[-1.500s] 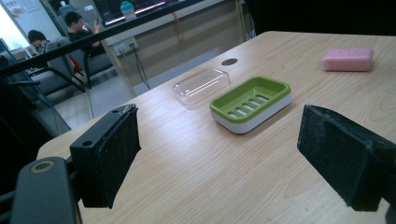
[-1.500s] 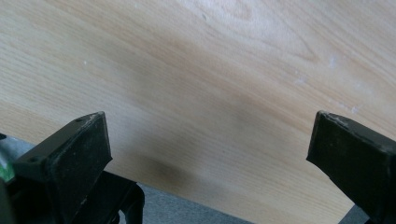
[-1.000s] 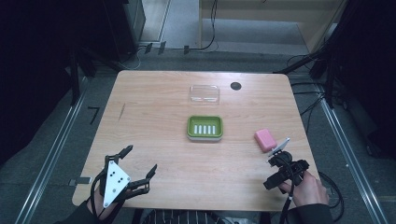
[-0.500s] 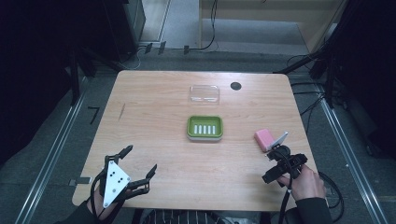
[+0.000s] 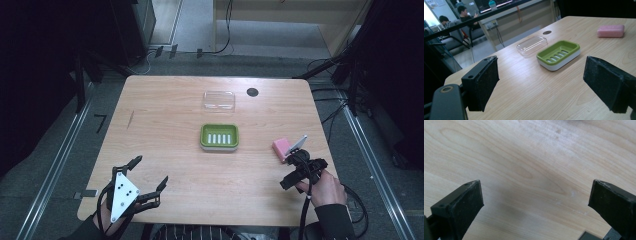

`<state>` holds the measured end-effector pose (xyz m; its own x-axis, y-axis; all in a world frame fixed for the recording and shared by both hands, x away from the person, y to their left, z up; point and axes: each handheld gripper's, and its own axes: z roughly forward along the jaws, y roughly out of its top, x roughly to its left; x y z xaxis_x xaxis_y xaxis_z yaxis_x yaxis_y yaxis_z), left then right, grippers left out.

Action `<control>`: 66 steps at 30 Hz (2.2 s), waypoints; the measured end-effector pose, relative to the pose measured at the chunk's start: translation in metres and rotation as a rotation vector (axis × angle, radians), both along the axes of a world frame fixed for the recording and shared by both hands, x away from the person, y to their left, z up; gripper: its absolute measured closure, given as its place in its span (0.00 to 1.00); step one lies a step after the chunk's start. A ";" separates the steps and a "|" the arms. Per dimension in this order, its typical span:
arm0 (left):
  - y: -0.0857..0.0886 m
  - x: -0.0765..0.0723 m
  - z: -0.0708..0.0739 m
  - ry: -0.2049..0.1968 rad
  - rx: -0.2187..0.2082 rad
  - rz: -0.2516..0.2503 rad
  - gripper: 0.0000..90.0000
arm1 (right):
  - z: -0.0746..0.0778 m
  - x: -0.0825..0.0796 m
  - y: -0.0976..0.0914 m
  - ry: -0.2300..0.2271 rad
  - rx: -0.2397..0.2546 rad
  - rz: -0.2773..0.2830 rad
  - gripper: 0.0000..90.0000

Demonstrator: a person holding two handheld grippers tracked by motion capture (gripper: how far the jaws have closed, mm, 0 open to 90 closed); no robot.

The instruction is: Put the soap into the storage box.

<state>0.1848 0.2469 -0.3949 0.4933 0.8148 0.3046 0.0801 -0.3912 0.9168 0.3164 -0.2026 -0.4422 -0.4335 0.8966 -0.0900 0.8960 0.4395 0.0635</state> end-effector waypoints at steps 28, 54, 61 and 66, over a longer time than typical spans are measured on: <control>0.000 0.000 0.000 0.003 0.002 0.000 0.15 | 0.003 0.044 0.006 -0.022 0.011 -0.010 0.00; 0.000 0.000 0.000 0.003 -0.001 0.003 0.15 | -0.006 0.081 0.008 -0.036 0.076 -0.021 0.00; 0.000 0.000 0.000 0.002 -0.002 0.003 0.15 | -0.012 0.088 0.007 -0.034 0.104 -0.037 0.00; 0.000 0.000 0.000 0.002 -0.001 0.002 0.15 | -0.015 0.091 0.008 -0.032 0.100 -0.047 0.00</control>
<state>0.1846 0.2471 -0.3951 0.4925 0.8159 0.3028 0.0829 -0.3904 0.9169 0.4079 -0.1945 -0.4573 -0.3894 0.9210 -0.0119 0.9121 0.3874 0.1339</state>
